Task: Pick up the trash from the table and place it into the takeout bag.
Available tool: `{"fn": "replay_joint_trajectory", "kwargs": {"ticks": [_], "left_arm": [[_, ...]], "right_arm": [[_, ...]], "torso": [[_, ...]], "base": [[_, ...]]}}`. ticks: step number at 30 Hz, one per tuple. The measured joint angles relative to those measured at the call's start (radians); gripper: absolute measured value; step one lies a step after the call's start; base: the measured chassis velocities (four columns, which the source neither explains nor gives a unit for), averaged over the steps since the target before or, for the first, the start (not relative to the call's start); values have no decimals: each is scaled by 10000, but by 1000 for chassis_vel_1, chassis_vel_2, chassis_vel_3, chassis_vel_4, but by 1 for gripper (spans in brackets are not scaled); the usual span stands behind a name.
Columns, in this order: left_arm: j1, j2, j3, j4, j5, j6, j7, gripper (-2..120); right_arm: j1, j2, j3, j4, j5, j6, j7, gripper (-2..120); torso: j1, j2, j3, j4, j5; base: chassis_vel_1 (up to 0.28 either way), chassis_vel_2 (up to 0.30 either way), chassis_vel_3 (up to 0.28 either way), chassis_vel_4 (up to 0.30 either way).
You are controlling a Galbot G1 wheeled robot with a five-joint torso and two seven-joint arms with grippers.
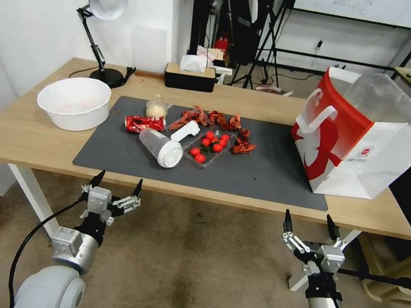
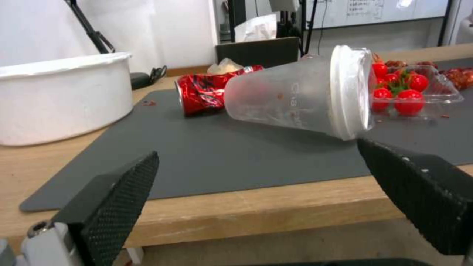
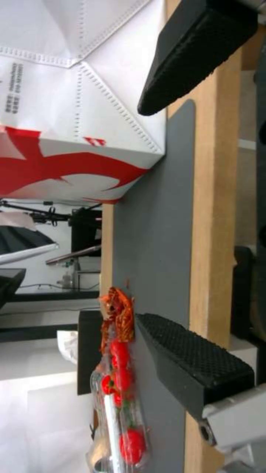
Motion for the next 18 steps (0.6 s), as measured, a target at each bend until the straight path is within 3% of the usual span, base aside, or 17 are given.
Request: {"fn": "replay_joint_trajectory", "kwargs": {"ticks": [18], "left_arm": [[-23, 137, 29, 187, -23, -316, 23, 100]], "right_arm": [[123, 444, -307, -381, -262, 104, 234, 100]], "torso": [[2, 0, 0, 1, -1]], "base": [[0, 0, 0, 0]]}}
